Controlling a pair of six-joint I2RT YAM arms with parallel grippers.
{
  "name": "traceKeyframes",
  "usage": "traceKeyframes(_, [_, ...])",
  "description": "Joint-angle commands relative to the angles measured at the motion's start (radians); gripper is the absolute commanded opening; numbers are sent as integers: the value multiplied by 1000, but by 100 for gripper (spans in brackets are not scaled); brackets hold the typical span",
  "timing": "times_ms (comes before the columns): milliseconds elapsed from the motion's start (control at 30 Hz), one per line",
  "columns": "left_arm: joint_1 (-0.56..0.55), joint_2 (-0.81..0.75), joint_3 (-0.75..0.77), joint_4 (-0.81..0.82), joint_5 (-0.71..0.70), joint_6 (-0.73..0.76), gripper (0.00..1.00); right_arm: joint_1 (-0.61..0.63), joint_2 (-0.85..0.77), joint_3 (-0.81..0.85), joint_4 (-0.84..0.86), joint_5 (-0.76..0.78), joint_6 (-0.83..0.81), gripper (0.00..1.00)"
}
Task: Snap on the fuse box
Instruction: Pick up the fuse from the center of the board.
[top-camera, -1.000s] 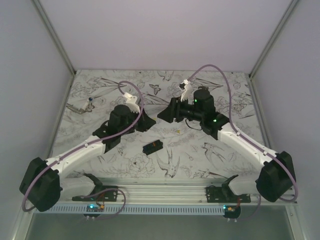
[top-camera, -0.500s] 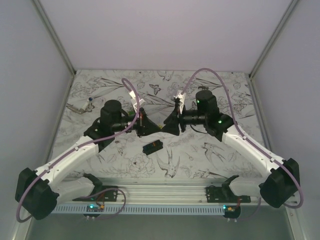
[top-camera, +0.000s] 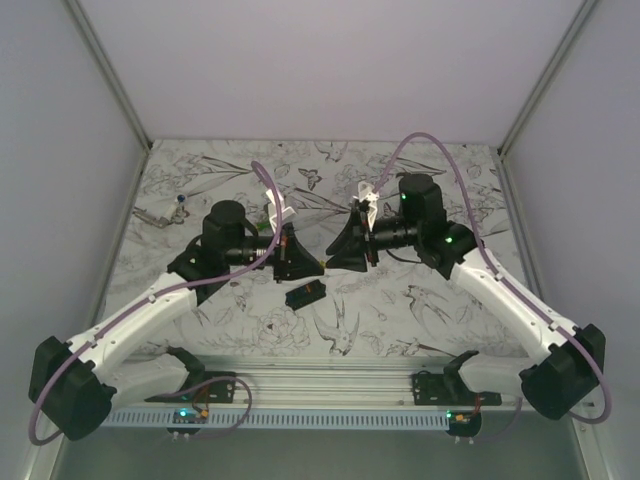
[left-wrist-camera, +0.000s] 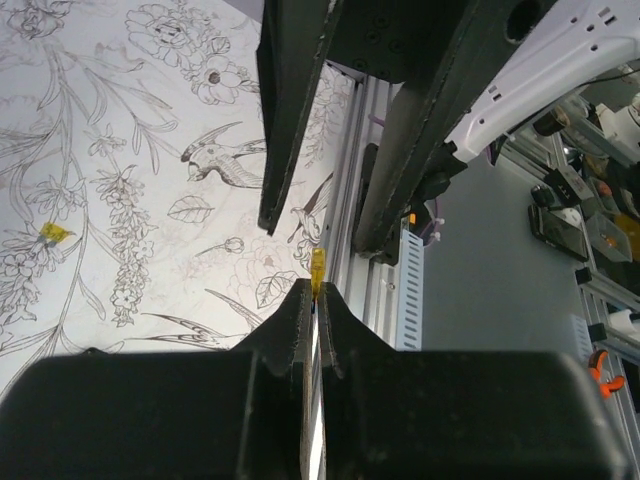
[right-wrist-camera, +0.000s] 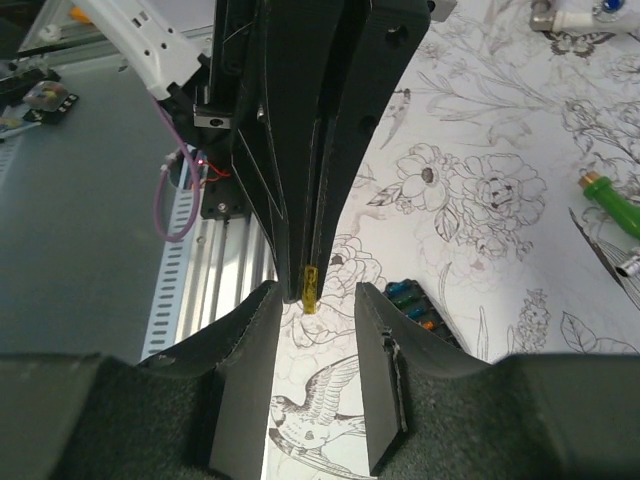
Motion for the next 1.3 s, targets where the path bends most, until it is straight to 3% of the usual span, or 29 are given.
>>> traceKeyframes(0, [-16, -1, 34, 7, 46, 40, 0, -8, 29, 53, -27, -84, -27, 40])
traceKeyframes(333, [-24, 2, 46, 4, 34, 47, 0, -5, 60, 70, -70, -135, -56, 35])
traceKeyframes(600, [-30, 15, 55, 1, 39, 50, 0, 0, 78, 81, -90, -145, -72, 23])
traceKeyframes(833, [-36, 19, 57, 0, 31, 52, 0, 7, 84, 83, -108, -163, -97, 1])
traceKeyframes(900, [-37, 17, 54, 0, 13, 48, 0, 8, 84, 80, -116, -154, -105, 0])
traceKeyframes(1033, [-37, 11, 24, -7, -63, 29, 2, 7, 81, 69, -117, -46, -86, 0])
traceKeyframes(1267, [-2, -15, -105, -63, -284, -79, 19, 40, 109, 48, -104, 326, 40, 0])
